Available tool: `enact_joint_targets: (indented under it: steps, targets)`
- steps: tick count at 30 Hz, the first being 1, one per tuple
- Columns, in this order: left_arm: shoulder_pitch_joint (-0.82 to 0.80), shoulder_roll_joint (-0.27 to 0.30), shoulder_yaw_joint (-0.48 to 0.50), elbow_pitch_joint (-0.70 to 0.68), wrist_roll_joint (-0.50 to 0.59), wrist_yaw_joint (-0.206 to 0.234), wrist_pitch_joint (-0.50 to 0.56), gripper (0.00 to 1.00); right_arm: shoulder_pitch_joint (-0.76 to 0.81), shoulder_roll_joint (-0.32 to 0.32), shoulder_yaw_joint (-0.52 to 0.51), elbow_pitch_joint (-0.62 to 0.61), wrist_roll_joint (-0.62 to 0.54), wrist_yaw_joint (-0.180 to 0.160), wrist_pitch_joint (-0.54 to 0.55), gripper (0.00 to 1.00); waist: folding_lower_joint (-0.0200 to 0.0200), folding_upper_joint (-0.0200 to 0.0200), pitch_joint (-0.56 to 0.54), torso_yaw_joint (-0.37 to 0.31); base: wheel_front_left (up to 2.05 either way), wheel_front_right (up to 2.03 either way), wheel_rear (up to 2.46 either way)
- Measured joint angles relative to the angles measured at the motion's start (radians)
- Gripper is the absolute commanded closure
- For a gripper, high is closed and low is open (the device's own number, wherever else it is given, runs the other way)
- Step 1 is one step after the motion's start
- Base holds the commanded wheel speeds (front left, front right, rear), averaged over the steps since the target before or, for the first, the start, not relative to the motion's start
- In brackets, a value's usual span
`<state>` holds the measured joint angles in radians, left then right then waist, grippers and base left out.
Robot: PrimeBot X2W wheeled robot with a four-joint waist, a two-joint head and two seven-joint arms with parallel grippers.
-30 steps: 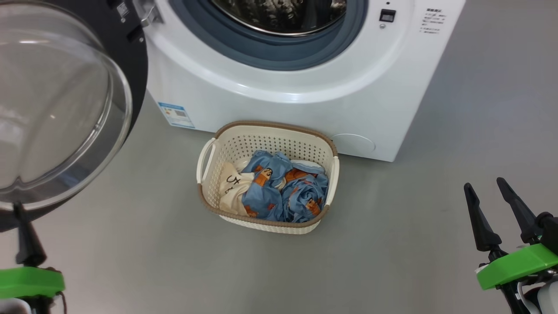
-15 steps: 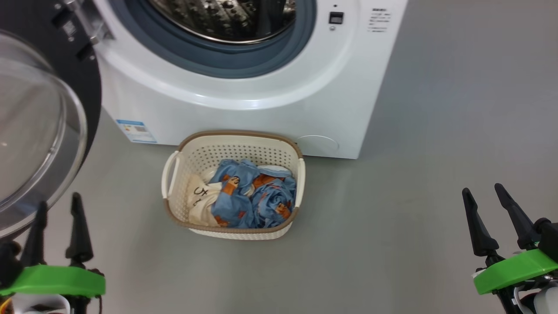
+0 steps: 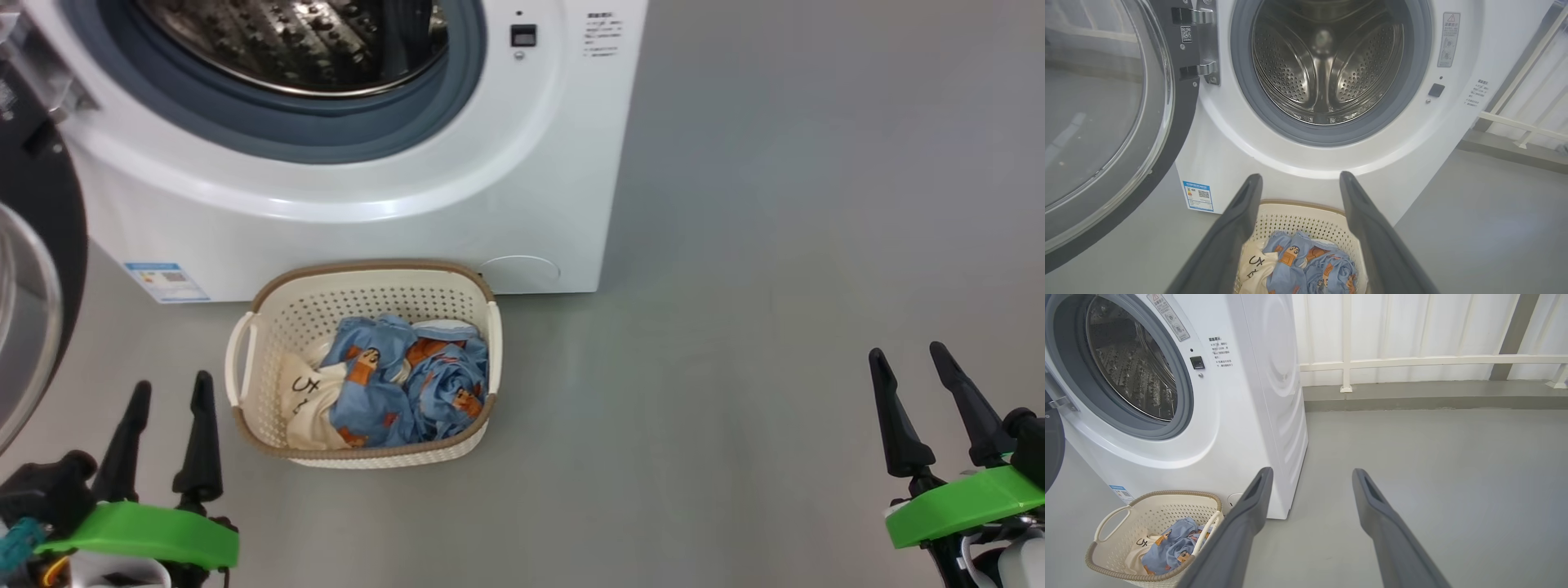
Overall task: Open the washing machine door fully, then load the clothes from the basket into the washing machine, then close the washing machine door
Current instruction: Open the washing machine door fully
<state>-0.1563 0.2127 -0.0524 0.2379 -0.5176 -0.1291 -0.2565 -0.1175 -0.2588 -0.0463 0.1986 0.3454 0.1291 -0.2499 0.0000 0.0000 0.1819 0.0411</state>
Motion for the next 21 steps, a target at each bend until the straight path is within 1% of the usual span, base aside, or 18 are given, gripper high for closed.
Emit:
enact_joint_targets:
  steps: [10,21]
  targets:
    - [0.018,0.017,-0.061,-0.014,-0.017,0.000,0.000,0.00,0.002,0.009,-0.012,-0.005,-0.001,0.000,0.000,0.00,0.0000,0.0000,-0.010,-0.059,0.00,0.00,0.00]
    - [0.018,0.023,-0.069,-0.028,-0.027,0.000,0.000,0.00,0.022,0.022,-0.030,-0.012,-0.001,0.000,0.000,0.00,0.0000,0.0000,-0.007,-0.084,0.00,0.00,0.00]
